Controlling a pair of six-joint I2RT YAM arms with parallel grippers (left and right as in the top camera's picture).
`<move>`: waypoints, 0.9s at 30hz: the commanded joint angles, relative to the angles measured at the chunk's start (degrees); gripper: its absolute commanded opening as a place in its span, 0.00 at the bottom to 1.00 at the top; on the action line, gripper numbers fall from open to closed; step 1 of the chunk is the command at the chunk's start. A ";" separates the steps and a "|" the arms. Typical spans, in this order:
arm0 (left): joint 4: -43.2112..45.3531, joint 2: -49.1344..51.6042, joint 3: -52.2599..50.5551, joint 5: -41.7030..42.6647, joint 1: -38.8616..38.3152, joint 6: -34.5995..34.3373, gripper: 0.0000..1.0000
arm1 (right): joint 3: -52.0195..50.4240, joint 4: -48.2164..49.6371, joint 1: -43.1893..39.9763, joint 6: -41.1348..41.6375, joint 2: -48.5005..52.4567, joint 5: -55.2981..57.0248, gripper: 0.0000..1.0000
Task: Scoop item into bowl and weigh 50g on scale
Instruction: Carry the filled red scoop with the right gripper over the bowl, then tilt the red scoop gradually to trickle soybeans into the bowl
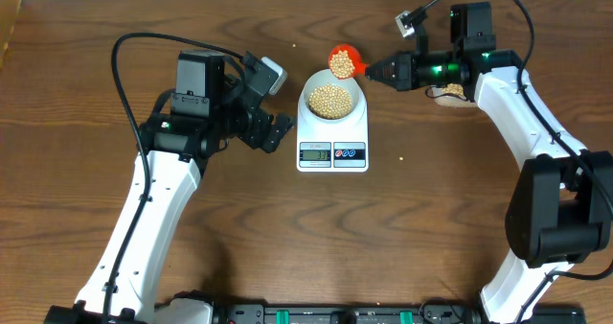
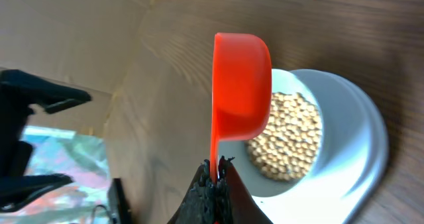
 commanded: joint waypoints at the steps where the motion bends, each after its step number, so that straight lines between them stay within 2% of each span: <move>1: -0.02 -0.09 -0.24 0.76 0.13 1.03 0.94 | -0.02 -0.66 1.03 -4.98 0.35 2.91 0.01; 6: -0.04 -0.09 -0.24 0.76 0.13 1.01 0.94 | -0.02 -2.82 3.65 -10.01 0.35 8.92 0.01; 12: -0.02 -0.09 -0.24 0.76 0.13 1.01 0.94 | -0.02 -2.95 6.36 -11.26 0.35 16.09 0.01; 27: -0.02 -0.09 -0.24 0.76 0.13 1.03 0.94 | -0.02 -2.97 7.61 -18.73 0.35 20.70 0.01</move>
